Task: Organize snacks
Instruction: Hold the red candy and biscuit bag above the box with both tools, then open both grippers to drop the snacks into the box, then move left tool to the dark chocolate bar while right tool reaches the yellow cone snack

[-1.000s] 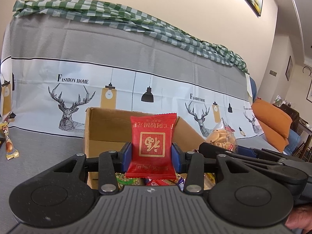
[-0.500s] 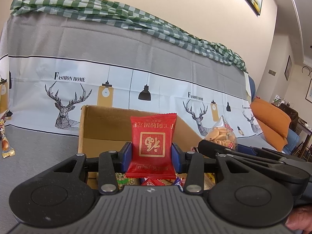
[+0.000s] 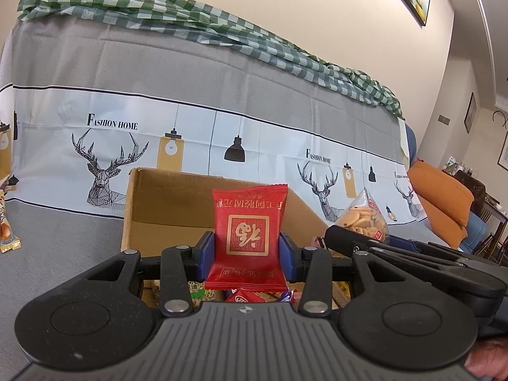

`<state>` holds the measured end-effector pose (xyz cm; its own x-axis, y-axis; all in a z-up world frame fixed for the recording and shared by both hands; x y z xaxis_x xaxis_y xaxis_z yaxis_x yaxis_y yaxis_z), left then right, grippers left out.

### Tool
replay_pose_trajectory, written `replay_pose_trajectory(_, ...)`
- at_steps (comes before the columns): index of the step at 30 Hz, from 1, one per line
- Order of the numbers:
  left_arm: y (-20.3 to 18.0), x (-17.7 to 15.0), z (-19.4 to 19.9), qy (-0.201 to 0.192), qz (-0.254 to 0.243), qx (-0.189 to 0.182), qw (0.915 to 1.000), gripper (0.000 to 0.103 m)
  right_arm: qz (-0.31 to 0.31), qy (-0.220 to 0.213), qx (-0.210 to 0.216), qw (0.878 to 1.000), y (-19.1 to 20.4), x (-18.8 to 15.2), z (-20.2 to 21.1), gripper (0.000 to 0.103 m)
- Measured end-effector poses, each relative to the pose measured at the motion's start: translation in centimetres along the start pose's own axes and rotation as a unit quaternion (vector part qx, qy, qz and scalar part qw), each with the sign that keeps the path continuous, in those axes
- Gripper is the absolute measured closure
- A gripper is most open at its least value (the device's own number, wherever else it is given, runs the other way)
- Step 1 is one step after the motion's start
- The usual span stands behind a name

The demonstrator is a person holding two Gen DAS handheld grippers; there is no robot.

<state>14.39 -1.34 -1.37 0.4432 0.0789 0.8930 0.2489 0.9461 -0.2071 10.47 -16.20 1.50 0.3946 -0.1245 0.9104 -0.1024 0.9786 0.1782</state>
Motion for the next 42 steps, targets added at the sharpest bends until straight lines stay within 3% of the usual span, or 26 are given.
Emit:
replay_pose_trajectory(10,0.0,-0.2,-0.4,0.011,0.007,0.002,0.9999,0.056,0.0,0.0,0.0,1.0,0.0,0.0,-0.1,0.042)
replay_pose_trajectory(18,1.2,-0.3,-0.4,0.02,0.019,0.026,0.9993,0.044,-0.011,0.02,-0.013,1.0,-0.5,-0.3,-0.9,0.027)
replay_pose_trajectory(23,2.0,-0.1,0.2,0.016,0.022,0.038,0.9989,0.044,-0.01,0.017,-0.014,1.0,0.1,-0.2,-1.1,0.026)
replay_pose_trajectory(37,8.2,1.3,3.9,-0.007,0.055,0.093,0.9941,0.044,-0.018,0.005,0.001,1.0,4.5,0.1,-1.2,0.026)
replay_pose_trajectory(40,10.1,1.6,4.7,-0.011,0.077,0.102,0.9917,0.048,-0.033,-0.007,0.002,0.999,6.0,0.2,-0.9,0.028)
replay_pose_trajectory(42,11.4,1.7,5.1,-0.014,0.089,0.113,0.9895,0.062,-0.037,-0.015,0.006,0.999,7.0,0.2,-0.7,0.039)
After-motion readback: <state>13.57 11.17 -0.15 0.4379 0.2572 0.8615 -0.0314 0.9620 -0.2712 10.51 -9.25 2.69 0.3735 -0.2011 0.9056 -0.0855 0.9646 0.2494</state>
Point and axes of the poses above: each gripper's, at about its wrist camera, not at the fingertips, and z roughly against the way its jaws point, y to its left, x to its top, the point moved 7 cm from there along -z, roughly the way its jaws point, and after that the axes turned 4 degrees about -z, right-handed, at the moved point
